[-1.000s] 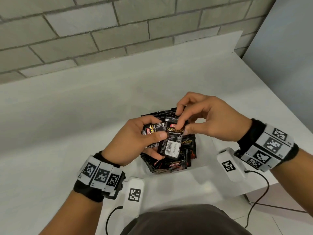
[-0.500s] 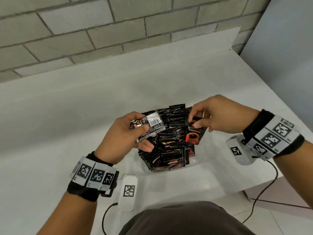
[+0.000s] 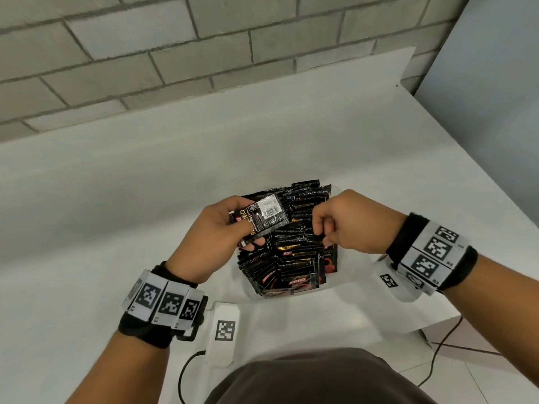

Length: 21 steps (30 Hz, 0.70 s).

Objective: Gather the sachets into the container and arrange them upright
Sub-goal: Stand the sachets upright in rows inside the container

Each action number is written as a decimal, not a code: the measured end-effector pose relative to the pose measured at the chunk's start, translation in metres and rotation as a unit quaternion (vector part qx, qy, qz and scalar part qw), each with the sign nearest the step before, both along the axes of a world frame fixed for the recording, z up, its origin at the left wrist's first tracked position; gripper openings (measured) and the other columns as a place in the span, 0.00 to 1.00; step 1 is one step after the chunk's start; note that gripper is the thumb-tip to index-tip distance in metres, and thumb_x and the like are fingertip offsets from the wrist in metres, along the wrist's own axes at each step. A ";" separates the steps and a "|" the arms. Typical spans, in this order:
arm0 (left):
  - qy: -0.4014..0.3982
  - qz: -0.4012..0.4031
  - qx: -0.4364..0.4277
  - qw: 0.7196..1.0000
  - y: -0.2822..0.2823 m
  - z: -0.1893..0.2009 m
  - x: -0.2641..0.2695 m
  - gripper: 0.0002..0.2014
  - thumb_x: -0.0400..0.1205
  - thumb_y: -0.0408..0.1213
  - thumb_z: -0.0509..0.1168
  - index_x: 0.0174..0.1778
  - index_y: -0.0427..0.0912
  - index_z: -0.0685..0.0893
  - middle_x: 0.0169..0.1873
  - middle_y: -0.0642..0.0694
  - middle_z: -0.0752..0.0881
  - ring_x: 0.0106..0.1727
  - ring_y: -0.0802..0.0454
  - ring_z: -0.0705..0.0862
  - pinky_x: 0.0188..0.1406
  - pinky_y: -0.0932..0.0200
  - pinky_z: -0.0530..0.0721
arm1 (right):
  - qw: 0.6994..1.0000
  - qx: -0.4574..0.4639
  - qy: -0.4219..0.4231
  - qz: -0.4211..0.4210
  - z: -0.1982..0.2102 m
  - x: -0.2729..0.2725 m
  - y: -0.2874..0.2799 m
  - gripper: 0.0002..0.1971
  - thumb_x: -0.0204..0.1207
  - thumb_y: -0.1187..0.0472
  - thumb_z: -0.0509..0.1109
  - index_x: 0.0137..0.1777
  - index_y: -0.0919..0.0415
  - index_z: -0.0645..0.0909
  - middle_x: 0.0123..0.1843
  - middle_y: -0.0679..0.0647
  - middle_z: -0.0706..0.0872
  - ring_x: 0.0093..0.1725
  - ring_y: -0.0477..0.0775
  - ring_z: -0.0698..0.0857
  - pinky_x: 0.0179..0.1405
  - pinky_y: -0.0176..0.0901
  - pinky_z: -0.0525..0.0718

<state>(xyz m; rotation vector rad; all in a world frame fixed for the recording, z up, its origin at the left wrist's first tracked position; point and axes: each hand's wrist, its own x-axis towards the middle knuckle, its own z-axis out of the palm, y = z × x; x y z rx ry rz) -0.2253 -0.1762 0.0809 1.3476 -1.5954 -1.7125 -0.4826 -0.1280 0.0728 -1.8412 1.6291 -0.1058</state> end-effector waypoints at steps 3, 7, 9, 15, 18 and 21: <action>-0.007 -0.005 -0.018 1.000 0.001 -0.002 0.000 0.15 0.85 0.20 0.63 0.63 0.38 0.85 0.40 0.37 0.93 0.37 0.50 0.91 0.38 0.61 0.87 | 1.000 0.004 -0.004 -0.004 -0.004 0.000 -0.001 0.08 0.74 0.70 0.78 0.46 0.56 0.88 0.35 0.49 0.90 0.38 0.40 0.90 0.43 0.39 0.87; 0.024 0.001 -0.022 0.999 0.002 -0.002 0.000 0.13 0.84 0.21 0.67 0.61 0.39 0.86 0.45 0.44 0.92 0.44 0.38 0.94 0.54 0.48 0.91 | 0.999 -0.037 0.015 0.001 0.002 -0.003 -0.003 0.09 0.70 0.54 0.84 0.48 0.49 0.88 0.41 0.46 0.88 0.39 0.41 0.85 0.39 0.37 0.80; 0.045 0.000 -0.012 0.999 0.004 0.001 -0.002 0.13 0.83 0.21 0.69 0.62 0.37 0.86 0.51 0.39 0.91 0.45 0.37 0.94 0.55 0.45 0.92 | 0.995 -0.096 -0.015 -0.020 0.013 -0.007 -0.004 0.11 0.72 0.50 0.82 0.53 0.46 0.87 0.42 0.43 0.87 0.37 0.41 0.85 0.40 0.37 0.81; 0.159 -0.020 0.088 0.983 0.018 0.004 -0.016 0.22 0.76 0.26 0.74 0.66 0.36 0.80 0.48 0.34 0.88 0.43 0.35 0.92 0.48 0.45 0.93 | 0.962 -0.224 -0.150 0.041 0.039 -0.006 0.005 0.25 0.72 0.73 0.78 0.65 0.47 0.86 0.54 0.46 0.83 0.44 0.51 0.86 0.44 0.30 0.78; 0.197 -0.007 0.095 0.976 0.019 0.006 -0.021 0.22 0.76 0.34 0.74 0.65 0.35 0.79 0.41 0.38 0.89 0.36 0.38 0.91 0.45 0.52 0.91 | 0.956 -0.237 -0.172 0.028 0.038 -0.003 0.008 0.12 0.72 0.69 0.80 0.52 0.53 0.92 0.51 0.47 0.85 0.46 0.50 0.85 0.45 0.36 0.81; 0.265 0.016 0.113 0.957 0.017 0.010 -0.020 0.18 0.81 0.41 0.70 0.63 0.34 0.83 0.46 0.33 0.89 0.41 0.37 0.92 0.44 0.56 0.91 | 0.958 -0.201 -0.194 -0.060 0.029 0.000 0.012 0.06 0.74 0.65 0.80 0.47 0.55 0.90 0.42 0.45 0.89 0.40 0.48 0.87 0.43 0.44 0.85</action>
